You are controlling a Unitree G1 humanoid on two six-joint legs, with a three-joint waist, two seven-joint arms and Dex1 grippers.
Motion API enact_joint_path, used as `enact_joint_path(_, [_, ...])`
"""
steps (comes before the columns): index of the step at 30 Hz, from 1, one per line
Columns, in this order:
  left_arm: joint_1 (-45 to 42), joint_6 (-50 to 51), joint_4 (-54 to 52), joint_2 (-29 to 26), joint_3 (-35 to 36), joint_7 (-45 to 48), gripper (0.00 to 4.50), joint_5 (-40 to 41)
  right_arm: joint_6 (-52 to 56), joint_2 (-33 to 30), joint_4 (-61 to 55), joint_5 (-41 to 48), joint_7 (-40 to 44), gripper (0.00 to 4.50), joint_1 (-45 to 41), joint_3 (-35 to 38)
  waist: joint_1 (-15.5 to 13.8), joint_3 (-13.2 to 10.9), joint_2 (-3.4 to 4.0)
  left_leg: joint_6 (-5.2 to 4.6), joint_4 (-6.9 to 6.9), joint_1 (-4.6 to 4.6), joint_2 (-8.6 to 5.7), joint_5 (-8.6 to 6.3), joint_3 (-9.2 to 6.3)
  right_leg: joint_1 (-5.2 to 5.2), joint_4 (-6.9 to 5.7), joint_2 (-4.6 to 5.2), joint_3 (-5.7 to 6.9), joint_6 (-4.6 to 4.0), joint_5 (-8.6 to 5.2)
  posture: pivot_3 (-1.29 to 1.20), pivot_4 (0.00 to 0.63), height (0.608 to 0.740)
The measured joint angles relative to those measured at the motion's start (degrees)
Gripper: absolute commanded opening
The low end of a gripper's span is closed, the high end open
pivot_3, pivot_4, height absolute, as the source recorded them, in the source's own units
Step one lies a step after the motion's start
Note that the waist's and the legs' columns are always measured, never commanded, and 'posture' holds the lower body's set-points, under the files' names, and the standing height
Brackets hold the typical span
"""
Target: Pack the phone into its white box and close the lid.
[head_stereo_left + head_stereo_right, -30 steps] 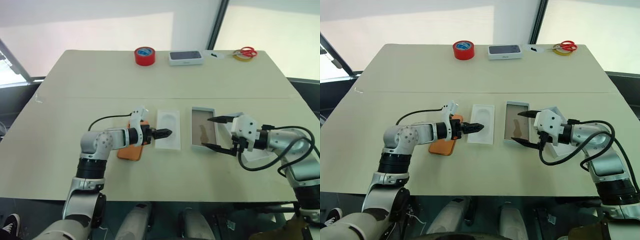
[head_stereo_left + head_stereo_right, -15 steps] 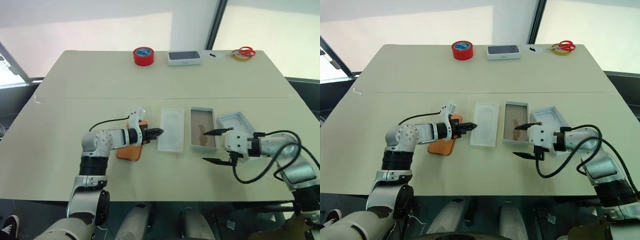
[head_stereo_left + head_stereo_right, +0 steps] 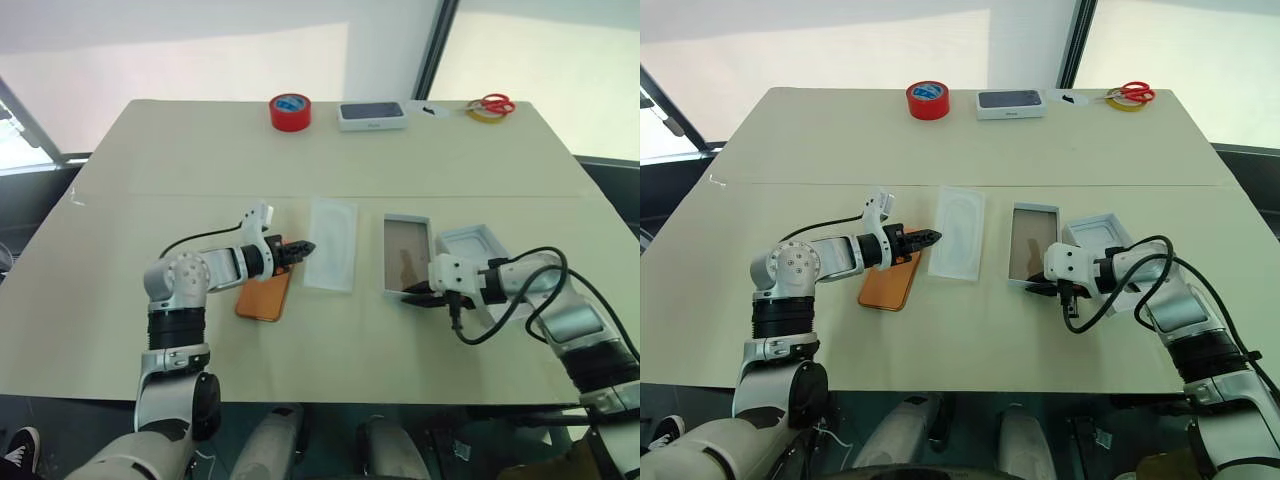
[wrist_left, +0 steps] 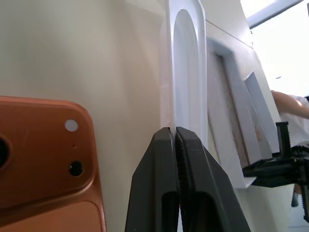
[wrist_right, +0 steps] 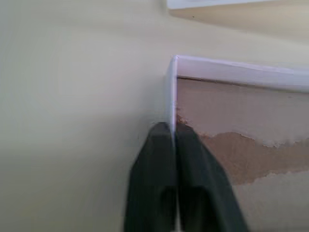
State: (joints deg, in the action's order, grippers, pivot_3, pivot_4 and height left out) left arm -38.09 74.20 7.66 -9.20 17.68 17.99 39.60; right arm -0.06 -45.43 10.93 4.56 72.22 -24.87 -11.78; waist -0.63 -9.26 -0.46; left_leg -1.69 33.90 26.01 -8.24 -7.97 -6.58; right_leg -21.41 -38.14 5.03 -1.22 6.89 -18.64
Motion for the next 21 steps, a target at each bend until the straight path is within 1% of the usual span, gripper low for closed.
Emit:
enact_joint_path(6, [-1.36, 0.66, -1.89, 1.96, 3.0, -0.01, 0.0, 4.37, 1.7, 5.76, -1.5, 0.01, -0.5, 0.07, -1.92, -2.7, 0.09, 0.0, -0.01, 0.07, 0.0, 0.0, 0.01, 0.04, -0.01, -0.01, -0.02, -0.01, 0.0, 0.0, 0.0, 0.0, 0.15, 0.736])
enact_joint_path(10, [-3.13, 0.75, -1.86, 4.01, 5.9, -2.26, 0.0, 6.45, 2.65, 8.56, -2.44, -1.12, -2.22, 0.07, -3.66, -4.22, -0.04, -0.01, -0.01, 0.13, 0.01, 0.0, -0.01, 0.08, 0.0, 0.0, -0.01, -0.01, 0.01, 0.01, 0.0, 0.0, 0.15, 0.736])
enact_joint_path(11, [-3.13, 0.82, -1.86, 4.32, 6.16, -2.78, 0.0, 6.74, 2.58, 8.59, -2.43, -1.26, -2.31, 0.31, -3.98, -4.3, -0.13, -0.01, -0.02, 0.17, 0.02, 0.0, -0.02, 0.1, -0.01, 0.0, -0.01, -0.01, 0.02, 0.01, 0.0, 0.0, 0.15, 0.736])
enact_joint_path(13, [-3.04, 1.29, -1.87, 4.96, 6.36, -3.83, 0.0, 7.12, 3.72, 8.59, -2.43, -0.85, -1.58, 0.93, -4.44, -4.28, -0.12, -0.02, -0.04, 0.16, 0.03, 0.0, -0.02, 0.1, 0.0, 0.02, -0.01, -0.01, 0.02, 0.01, 0.0, 0.0, 0.15, 0.736])
enact_joint_path(15, [-2.59, 1.37, -2.25, 5.61, 6.14, -4.56, 0.0, 7.24, 4.51, 8.6, -2.43, -0.15, -0.98, 1.97, -4.44, -4.26, -0.05, -0.02, -0.04, 0.15, 0.03, 0.0, -0.02, 0.09, 0.0, 0.02, -0.01, -0.01, 0.01, 0.01, 0.01, 0.0, 0.15, 0.736])
enact_joint_path(19, [-1.68, 1.29, -2.28, 6.95, 5.98, -6.19, 0.0, 7.24, 3.04, 8.47, -2.49, -0.08, -3.38, 3.94, -4.27, -3.04, 0.0, -0.02, -0.04, 0.15, 0.01, 0.0, -0.02, 0.09, 0.0, 0.0, -0.03, -0.01, 0.01, 0.01, 0.01, 0.0, 0.15, 0.736])
enact_joint_path(21, [-1.04, 1.11, -2.38, 8.0, 6.0, -7.15, 0.0, 7.25, 2.28, 6.98, -3.84, 0.28, -3.91, 3.94, -2.84, -1.51, -0.15, -0.02, -0.04, 0.14, 0.01, 0.0, -0.02, 0.08, 0.0, 0.02, -0.01, 0.0, 0.02, 0.01, 0.01, 0.0, 0.15, 0.736])
